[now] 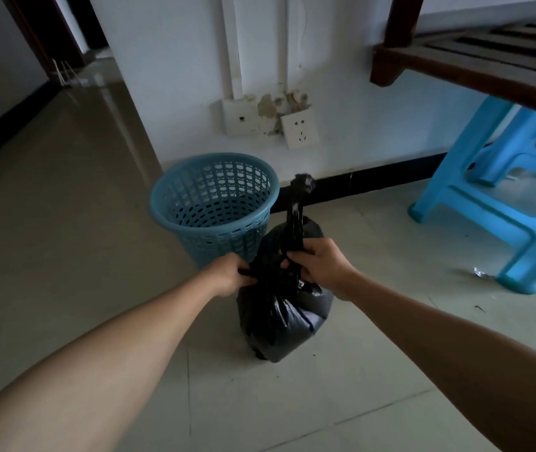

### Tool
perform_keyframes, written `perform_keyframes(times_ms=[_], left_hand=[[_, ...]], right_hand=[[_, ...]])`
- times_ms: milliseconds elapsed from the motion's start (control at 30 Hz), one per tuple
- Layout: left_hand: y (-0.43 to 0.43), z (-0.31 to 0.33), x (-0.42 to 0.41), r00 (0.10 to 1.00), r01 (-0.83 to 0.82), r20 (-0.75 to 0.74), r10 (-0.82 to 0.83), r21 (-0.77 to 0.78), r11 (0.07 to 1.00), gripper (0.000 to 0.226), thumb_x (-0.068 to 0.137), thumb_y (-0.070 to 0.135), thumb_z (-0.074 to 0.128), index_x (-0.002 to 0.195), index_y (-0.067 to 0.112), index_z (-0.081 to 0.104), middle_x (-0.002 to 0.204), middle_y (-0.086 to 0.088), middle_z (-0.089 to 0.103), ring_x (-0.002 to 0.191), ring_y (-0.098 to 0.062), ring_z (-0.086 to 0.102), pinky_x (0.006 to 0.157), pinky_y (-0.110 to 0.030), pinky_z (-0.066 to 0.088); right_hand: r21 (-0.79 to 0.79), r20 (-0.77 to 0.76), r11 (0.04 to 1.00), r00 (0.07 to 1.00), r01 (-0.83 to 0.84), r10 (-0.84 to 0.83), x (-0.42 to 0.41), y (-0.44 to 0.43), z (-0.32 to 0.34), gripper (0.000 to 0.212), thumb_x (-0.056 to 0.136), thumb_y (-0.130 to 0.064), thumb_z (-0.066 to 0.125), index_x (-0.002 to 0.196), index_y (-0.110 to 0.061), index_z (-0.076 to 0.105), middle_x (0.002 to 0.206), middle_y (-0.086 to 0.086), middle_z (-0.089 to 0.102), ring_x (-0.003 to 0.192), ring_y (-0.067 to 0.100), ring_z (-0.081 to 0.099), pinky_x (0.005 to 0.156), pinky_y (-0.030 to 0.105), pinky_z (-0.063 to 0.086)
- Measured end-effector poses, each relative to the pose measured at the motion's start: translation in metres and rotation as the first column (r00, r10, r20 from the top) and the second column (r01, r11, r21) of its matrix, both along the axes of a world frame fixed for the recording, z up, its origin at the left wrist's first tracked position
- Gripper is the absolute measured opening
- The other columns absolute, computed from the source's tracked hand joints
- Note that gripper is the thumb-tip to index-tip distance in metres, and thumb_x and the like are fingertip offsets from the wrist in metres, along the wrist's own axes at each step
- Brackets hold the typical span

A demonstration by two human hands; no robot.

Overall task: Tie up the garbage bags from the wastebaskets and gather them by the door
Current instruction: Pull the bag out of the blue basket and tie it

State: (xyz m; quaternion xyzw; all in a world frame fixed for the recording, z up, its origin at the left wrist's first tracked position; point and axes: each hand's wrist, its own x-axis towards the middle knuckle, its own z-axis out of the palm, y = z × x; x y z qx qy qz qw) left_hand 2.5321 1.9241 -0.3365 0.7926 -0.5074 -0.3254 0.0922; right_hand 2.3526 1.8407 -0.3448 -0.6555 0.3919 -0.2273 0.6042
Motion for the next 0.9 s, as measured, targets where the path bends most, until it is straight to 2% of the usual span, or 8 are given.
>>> perform_keyframes(times_ms=[67, 133, 233, 400, 600, 667, 800, 900], left_hand=[[0.002, 0.002, 0.001, 0.999, -0.001, -0.037, 0.001, -0.01, 1.0, 0.018, 0.089, 0.024, 0.066, 0.072, 0.023, 0.061, 0.061, 0.009, 0.053, 0.061, -0.01, 0.05, 0.052, -0.024, 0.033], [0.004, 0.004, 0.003, 0.997, 0.003, -0.073, -0.004, -0.022, 1.0, 0.015, 0.086, 0.024, 0.071, 0.072, 0.021, 0.066, 0.067, 0.006, 0.06, 0.071, -0.015, 0.056, 0.061, -0.026, 0.04], [0.005, 0.015, 0.006, 0.982, -0.03, -0.186, 0.02, -0.052, 0.998, 0.005, 0.081, 0.016, 0.075, 0.079, 0.017, 0.07, 0.072, 0.0, 0.067, 0.077, -0.018, 0.062, 0.075, -0.029, 0.047], [0.001, 0.05, 0.009, 0.873, -0.199, -0.477, 0.104, -0.154, 0.968, 0.009, 0.082, 0.0, 0.069, 0.086, 0.009, 0.069, 0.081, -0.006, 0.069, 0.077, -0.014, 0.065, 0.065, -0.019, 0.05], [-0.011, 0.07, 0.0, 0.739, -0.35, -0.651, 0.172, -0.152, 0.924, 0.016, 0.086, -0.004, 0.063, 0.079, 0.01, 0.066, 0.067, -0.003, 0.069, 0.053, -0.008, 0.064, 0.045, -0.019, 0.049], [-0.015, 0.068, -0.006, 0.703, -0.374, -0.688, 0.182, -0.14, 0.917, 0.017, 0.087, -0.005, 0.061, 0.08, 0.01, 0.066, 0.066, -0.004, 0.068, 0.054, -0.01, 0.063, 0.046, -0.02, 0.049], [-0.017, 0.063, -0.008, 0.546, -0.46, -0.818, 0.181, -0.112, 0.881, 0.017, 0.091, -0.008, 0.053, 0.092, 0.005, 0.065, 0.081, -0.011, 0.068, 0.063, -0.015, 0.069, 0.057, -0.026, 0.058], [-0.009, 0.049, 0.007, 0.823, -0.308, -0.537, 0.186, -0.147, 0.94, 0.026, 0.092, 0.0, 0.055, 0.114, 0.009, 0.063, 0.114, -0.014, 0.065, 0.091, -0.021, 0.063, 0.075, -0.03, 0.051]], right_hand=[[0.011, -0.057, 0.999, 0.998, -0.031, 0.031, 0.001, -0.001, 0.001, 0.029, 0.097, -0.01, 0.057, 0.068, -0.008, 0.06, 0.051, -0.005, 0.055, 0.035, 0.003, 0.037, 0.039, 0.015, 0.031], [-0.215, -0.33, 0.968, 0.942, -0.132, 0.055, 0.001, -0.003, -0.005, 0.032, 0.097, -0.023, 0.057, 0.067, -0.012, 0.058, 0.058, -0.002, 0.054, 0.049, 0.009, 0.049, 0.052, 0.024, 0.04], [-0.413, -0.719, 0.847, 0.69, -0.334, -0.079, -0.001, -0.003, -0.015, 0.028, 0.097, -0.038, 0.047, 0.089, -0.017, 0.063, 0.083, 0.004, 0.063, 0.081, 0.026, 0.062, 0.069, 0.032, 0.045], [-0.552, -0.795, 0.592, 0.586, -0.587, -0.159, -0.009, 0.013, -0.025, 0.031, 0.097, -0.029, 0.036, 0.114, -0.02, 0.061, 0.102, 0.007, 0.069, 0.092, 0.031, 0.064, 0.068, 0.032, 0.038], [-0.438, -0.892, 0.429, 0.44, -0.79, -0.101, -0.013, 0.036, -0.032, 0.08, 0.075, -0.087, 0.024, 0.124, -0.032, 0.054, 0.097, 0.006, 0.068, 0.102, 0.027, 0.057, 0.089, 0.044, 0.033], [-0.409, -0.907, 0.446, 0.407, -0.796, -0.106, -0.011, 0.044, -0.034, 0.088, 0.071, -0.093, 0.018, 0.117, -0.031, 0.06, 0.097, 0.005, 0.068, 0.103, 0.026, 0.055, 0.092, 0.046, 0.03], [-0.517, -0.821, 0.571, 0.559, -0.638, -0.119, -0.007, 0.051, -0.035, 0.064, 0.098, -0.06, 0.027, 0.095, -0.013, 0.07, 0.097, 0.014, 0.071, 0.096, 0.031, 0.064, 0.088, 0.039, 0.037], [-0.404, -0.76, 0.771, 0.65, -0.492, 0.016, -0.01, 0.046, -0.029, 0.044, 0.097, -0.048, 0.044, 0.099, -0.011, 0.066, 0.101, 0.017, 0.07, 0.096, 0.034, 0.065, 0.078, 0.035, 0.045]])
